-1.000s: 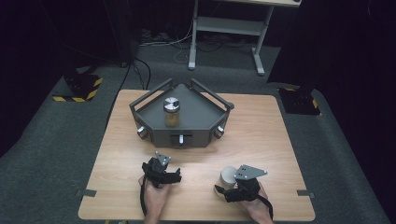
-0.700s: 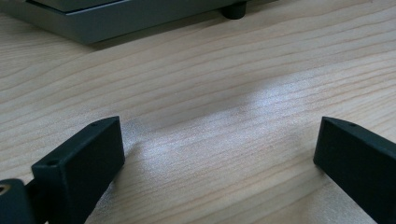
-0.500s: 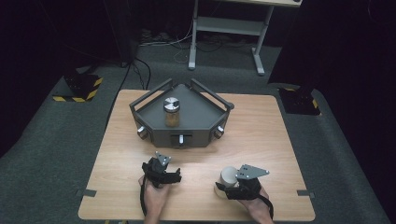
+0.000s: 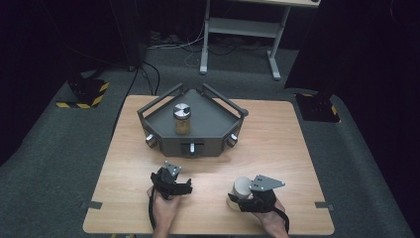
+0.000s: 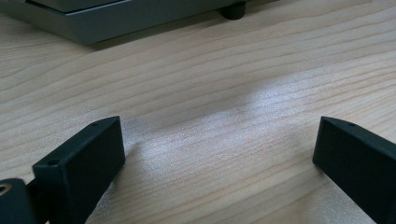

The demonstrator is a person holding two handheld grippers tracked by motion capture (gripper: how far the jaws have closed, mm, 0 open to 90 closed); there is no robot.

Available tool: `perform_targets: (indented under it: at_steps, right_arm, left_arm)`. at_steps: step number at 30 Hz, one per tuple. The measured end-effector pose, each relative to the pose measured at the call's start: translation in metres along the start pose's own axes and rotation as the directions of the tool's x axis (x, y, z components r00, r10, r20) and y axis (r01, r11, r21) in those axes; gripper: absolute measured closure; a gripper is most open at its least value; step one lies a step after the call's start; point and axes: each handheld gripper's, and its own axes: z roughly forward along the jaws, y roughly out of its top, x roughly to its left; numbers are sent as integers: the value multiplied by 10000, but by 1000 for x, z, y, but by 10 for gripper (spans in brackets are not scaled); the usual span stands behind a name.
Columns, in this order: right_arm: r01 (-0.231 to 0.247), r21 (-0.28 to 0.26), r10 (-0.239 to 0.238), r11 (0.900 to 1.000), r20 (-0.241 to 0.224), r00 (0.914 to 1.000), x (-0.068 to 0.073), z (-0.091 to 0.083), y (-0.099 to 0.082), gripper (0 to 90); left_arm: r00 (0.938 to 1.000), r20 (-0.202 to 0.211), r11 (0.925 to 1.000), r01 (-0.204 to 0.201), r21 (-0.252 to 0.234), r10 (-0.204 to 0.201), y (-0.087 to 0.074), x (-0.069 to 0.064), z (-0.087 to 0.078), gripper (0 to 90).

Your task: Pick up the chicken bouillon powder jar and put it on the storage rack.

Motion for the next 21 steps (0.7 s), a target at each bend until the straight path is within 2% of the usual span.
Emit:
perform_targets:
  at_steps: [8,14,21]
  right_arm:
    - [-31,-89,29,10000,-167,9999,-3,-2,5,346]
    - [129,-97,-131,9999,-199,9997,-6,-4,17,348]
    - [97,-141,-100,9999,-166,9998,-11,-6,28,348]
  left_arm:
    - [10000,11,10000,20,-20,-20,0,0,0,22]
    - [10000,16,10000,17,-21,-17,0,0,0,23]
    - [10000,6,10000,4,-11,-4,0,0,0,23]
